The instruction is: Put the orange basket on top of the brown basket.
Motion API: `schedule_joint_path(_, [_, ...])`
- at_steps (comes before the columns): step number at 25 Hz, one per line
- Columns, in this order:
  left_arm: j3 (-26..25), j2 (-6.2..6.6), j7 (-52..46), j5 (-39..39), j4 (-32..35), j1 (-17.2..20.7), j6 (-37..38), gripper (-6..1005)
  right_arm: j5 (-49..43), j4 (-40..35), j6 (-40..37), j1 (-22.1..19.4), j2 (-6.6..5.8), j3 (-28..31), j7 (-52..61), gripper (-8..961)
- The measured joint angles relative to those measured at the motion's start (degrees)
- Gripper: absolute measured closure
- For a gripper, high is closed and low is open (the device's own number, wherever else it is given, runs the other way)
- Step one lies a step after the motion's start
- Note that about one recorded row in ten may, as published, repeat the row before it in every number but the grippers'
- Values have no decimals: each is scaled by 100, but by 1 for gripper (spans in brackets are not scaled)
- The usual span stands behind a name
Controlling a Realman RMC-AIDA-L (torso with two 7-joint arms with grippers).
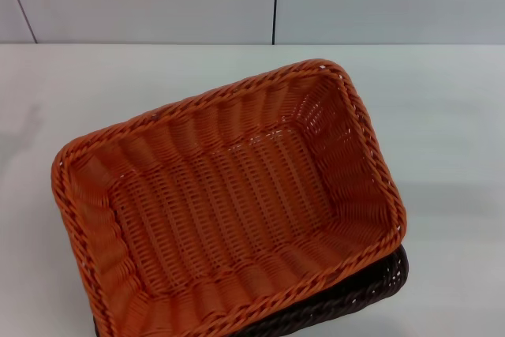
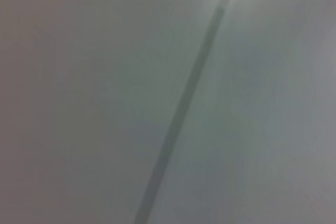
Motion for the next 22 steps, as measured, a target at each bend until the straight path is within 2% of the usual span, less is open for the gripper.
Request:
schedule_joint_path(1, [0, 0, 0, 0, 0, 0, 0, 198, 139, 85, 26, 33, 0, 7, -228, 235])
schedule_joint_path(3, [-429, 18, 88, -17, 231, 73, 24, 198, 513, 285, 107, 107, 0, 13, -664, 235])
schedule_joint_path(8, [-722, 27, 67, -50, 376, 186, 90, 199, 701, 388, 240, 157, -2, 28, -830, 235])
schedule_joint_path(22, [-728, 38, 10, -41, 477, 213, 253, 199, 715, 647, 525, 289, -2, 51, -838, 234])
